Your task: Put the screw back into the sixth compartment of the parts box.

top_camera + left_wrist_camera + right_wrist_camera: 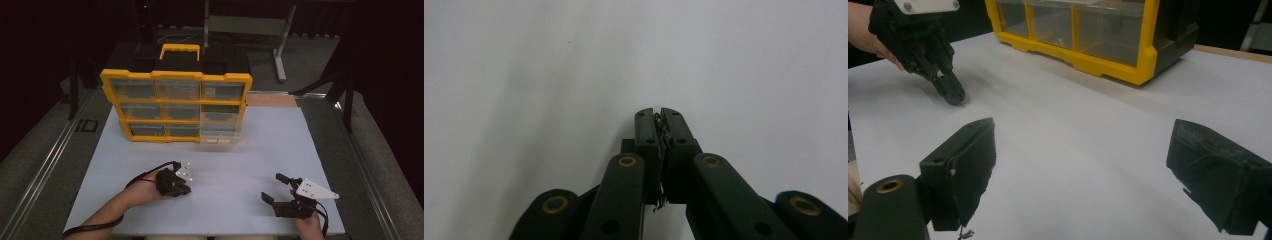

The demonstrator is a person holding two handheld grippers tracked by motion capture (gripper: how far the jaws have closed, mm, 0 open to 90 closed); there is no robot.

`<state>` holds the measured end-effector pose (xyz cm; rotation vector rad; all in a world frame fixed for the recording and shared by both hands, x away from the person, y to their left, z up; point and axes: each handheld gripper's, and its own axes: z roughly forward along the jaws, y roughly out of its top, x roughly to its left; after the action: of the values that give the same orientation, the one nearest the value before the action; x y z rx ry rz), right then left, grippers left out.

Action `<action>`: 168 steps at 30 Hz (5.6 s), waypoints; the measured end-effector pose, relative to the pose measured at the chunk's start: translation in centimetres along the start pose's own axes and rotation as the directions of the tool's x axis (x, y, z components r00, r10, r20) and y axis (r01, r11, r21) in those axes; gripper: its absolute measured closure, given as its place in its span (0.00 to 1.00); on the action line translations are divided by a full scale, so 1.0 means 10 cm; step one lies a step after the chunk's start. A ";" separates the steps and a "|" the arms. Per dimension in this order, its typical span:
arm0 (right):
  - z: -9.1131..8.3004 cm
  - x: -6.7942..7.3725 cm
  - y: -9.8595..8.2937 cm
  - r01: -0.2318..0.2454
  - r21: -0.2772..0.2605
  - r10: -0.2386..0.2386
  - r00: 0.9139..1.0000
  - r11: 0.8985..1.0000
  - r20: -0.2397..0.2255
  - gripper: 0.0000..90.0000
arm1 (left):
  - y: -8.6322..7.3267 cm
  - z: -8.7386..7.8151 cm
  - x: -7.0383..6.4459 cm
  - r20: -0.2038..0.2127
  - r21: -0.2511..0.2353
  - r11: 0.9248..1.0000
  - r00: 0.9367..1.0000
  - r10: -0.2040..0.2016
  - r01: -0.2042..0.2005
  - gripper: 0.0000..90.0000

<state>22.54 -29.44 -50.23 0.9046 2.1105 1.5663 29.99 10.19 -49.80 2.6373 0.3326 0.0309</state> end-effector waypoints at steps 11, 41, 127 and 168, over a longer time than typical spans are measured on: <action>-0.01 -0.01 0.00 -0.005 -0.004 0.005 1.000 1.000 0.001 0.14 | 0.01 -0.23 0.12 -0.022 -0.065 0.996 0.998 -0.060 0.059 0.98; -0.01 -0.01 0.00 -0.006 -0.011 0.006 1.000 1.000 0.003 0.14 | 0.38 -1.22 0.26 -0.158 -0.184 0.981 0.983 -0.098 0.069 0.98; -0.03 -0.02 0.00 0.000 -0.005 0.000 1.000 1.000 0.000 0.14 | 1.69 -1.08 0.74 -0.257 -0.167 0.969 0.941 -0.222 0.183 0.90; -0.04 -0.04 -0.01 -0.009 -0.009 0.009 1.000 1.000 0.007 0.14 | 0.66 -1.54 0.36 -0.154 -0.519 0.829 0.932 -0.330 0.208 0.01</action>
<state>22.53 -30.01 -50.23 0.9168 2.0961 1.5734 33.76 12.41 -33.23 2.0529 0.6823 0.3017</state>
